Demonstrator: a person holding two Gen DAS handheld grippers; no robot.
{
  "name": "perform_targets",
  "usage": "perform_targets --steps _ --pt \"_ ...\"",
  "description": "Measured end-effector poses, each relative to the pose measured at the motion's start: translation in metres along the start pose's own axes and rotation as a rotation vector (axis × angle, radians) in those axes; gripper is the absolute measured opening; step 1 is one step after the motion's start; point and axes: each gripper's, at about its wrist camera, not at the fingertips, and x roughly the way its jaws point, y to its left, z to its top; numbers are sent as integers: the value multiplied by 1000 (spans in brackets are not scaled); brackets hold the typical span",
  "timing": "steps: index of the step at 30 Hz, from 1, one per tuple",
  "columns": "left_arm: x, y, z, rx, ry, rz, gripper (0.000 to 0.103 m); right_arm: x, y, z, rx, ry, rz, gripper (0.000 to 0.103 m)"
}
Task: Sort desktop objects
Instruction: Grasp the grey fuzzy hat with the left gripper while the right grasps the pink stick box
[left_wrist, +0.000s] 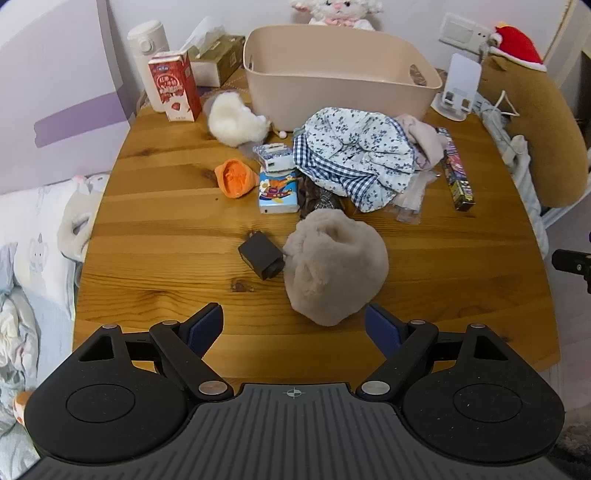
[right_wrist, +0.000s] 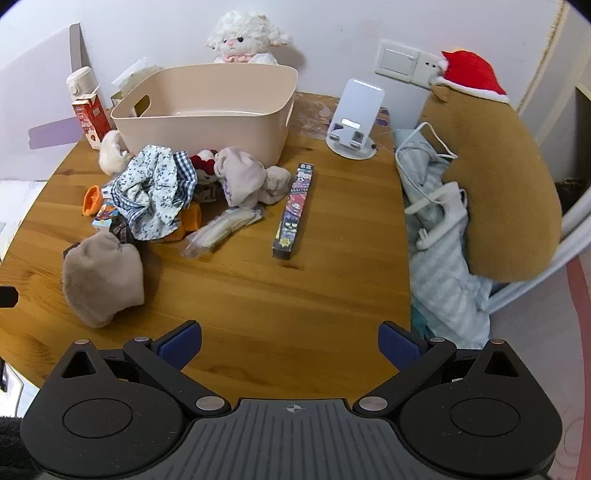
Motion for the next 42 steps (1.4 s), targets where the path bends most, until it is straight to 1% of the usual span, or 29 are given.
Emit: perform_targets --steps 4,7,11,18,21,25,28,32,36,42 --pt "13 -5 6 -6 14 16 85 16 -5 13 -31 -5 2 103" --pt "18 -8 11 -23 7 25 85 29 -7 22 -64 5 -1 103" --pt "28 -11 21 -46 27 21 85 46 -11 33 -96 14 -1 103" --pt "52 -17 33 -65 53 73 85 81 -23 49 -74 47 38 103" --pt "59 -17 38 -74 39 105 85 95 -27 59 -79 48 48 103" --pt "71 -18 43 -98 46 120 85 116 -29 72 -97 51 53 103" --pt "81 -19 45 -121 71 110 85 131 -32 79 -112 52 59 103" --pt "92 -23 45 -141 80 83 85 144 -31 86 -143 32 77 103" --pt "101 -25 46 -148 89 67 85 158 -28 92 -182 35 52 103" --pt "115 -22 49 -116 97 76 85 183 -24 99 -195 57 29 103"
